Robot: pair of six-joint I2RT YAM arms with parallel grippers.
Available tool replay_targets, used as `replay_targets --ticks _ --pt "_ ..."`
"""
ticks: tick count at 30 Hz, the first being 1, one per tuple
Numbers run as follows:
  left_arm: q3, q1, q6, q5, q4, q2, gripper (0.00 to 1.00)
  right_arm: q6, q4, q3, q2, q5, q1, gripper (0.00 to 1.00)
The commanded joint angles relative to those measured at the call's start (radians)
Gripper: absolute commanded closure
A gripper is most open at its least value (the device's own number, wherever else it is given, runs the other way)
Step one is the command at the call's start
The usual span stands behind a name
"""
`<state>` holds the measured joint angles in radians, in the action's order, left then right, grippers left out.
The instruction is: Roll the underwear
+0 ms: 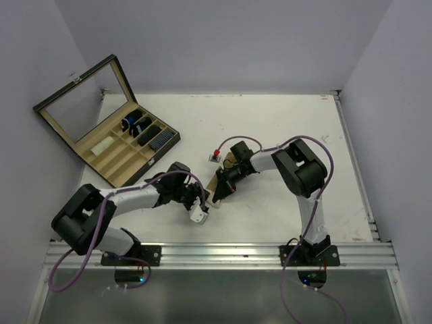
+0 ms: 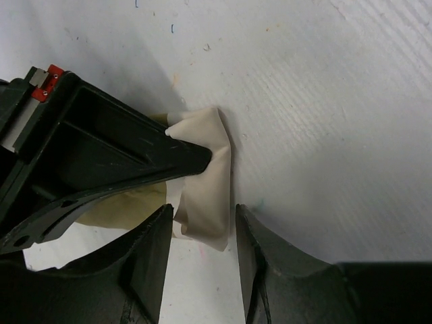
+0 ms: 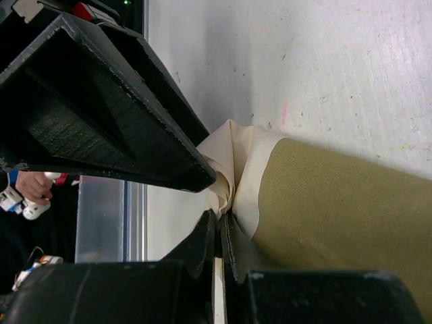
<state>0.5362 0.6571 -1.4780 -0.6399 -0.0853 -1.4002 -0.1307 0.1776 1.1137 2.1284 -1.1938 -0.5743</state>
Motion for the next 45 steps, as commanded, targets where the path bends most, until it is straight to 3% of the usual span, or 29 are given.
replay_targets --ticks 1,7,9,11,14,19,28,32,39,45 --pt "0.039 0.012 -0.076 0.011 0.053 -0.032 0.55 -0.03 0.051 0.001 0.05 0.103 0.004 0.98" --pt "0.116 0.032 -0.099 0.046 -0.028 -0.121 0.61 -0.033 0.06 0.005 0.051 0.103 0.005 0.97" --pt "0.143 0.048 -0.1 0.075 -0.091 -0.158 0.68 -0.037 0.071 0.012 0.05 0.108 0.005 0.95" --pt "0.195 0.056 -0.097 0.083 -0.151 -0.183 0.84 -0.038 0.103 0.027 0.041 0.114 0.01 0.88" --pt "0.229 0.062 -0.064 0.108 -0.237 -0.203 1.0 -0.032 0.164 0.075 0.013 0.128 0.034 0.73" --pt "0.254 0.088 0.068 0.175 -0.369 -0.232 1.0 -0.029 0.331 0.184 -0.048 0.177 0.115 0.63" --pt "0.319 0.104 0.386 0.137 -0.508 -0.327 1.0 -0.041 0.5 0.299 -0.154 0.323 0.249 0.61" --pt "0.428 0.079 0.478 0.057 -0.6 -0.443 1.0 -0.179 0.539 0.275 -0.241 0.274 0.289 0.61" --pt "0.675 -0.037 0.565 -0.101 -0.82 -0.747 1.0 -0.378 0.589 0.186 -0.461 0.332 0.304 0.61" --pt "0.818 -0.119 0.582 -0.127 -0.939 -0.916 1.0 -0.586 0.721 0.161 -0.585 0.341 0.271 0.62"
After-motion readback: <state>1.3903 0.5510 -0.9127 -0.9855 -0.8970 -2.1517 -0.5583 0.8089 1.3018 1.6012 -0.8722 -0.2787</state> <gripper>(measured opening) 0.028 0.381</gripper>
